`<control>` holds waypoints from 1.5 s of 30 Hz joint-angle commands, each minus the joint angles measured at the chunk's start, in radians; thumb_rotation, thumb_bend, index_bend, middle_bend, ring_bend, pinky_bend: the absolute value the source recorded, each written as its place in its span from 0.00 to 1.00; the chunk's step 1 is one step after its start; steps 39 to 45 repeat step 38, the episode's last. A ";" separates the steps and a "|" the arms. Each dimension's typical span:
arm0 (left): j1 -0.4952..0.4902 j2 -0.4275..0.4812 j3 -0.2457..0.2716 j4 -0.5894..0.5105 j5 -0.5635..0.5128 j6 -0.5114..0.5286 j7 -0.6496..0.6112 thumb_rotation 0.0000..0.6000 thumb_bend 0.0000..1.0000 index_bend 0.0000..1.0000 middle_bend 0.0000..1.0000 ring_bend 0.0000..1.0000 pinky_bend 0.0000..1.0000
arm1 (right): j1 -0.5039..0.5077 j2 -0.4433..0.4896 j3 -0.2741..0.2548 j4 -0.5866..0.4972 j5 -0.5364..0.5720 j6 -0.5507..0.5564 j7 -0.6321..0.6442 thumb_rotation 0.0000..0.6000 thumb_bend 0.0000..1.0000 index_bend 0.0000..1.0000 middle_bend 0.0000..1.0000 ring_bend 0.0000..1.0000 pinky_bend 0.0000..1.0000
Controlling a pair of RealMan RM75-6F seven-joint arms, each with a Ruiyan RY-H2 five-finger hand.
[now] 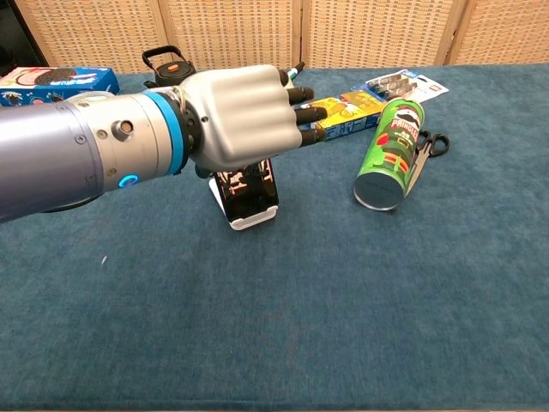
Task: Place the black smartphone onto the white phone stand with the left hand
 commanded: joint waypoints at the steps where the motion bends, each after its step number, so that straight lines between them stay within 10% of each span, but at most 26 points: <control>1: 0.011 0.051 0.000 -0.040 0.049 0.007 -0.042 1.00 0.10 0.04 0.00 0.00 0.19 | -0.001 0.000 -0.001 0.001 -0.001 0.002 -0.001 1.00 0.00 0.00 0.00 0.00 0.00; 23: 0.254 0.359 -0.088 -0.150 0.161 0.147 -0.610 1.00 0.00 0.04 0.00 0.00 0.05 | 0.005 -0.015 -0.001 -0.005 0.002 -0.008 -0.038 1.00 0.00 0.00 0.00 0.00 0.00; 36: 0.734 0.452 0.105 0.080 0.431 0.310 -1.477 1.00 0.00 0.04 0.00 0.00 0.00 | 0.008 -0.043 0.012 0.009 -0.002 0.014 -0.092 1.00 0.00 0.00 0.00 0.00 0.00; 45: 0.804 0.440 0.134 0.138 0.478 0.348 -1.557 1.00 0.00 0.04 0.00 0.00 0.00 | 0.005 -0.055 0.018 0.018 -0.007 0.033 -0.107 1.00 0.00 0.00 0.00 0.00 0.00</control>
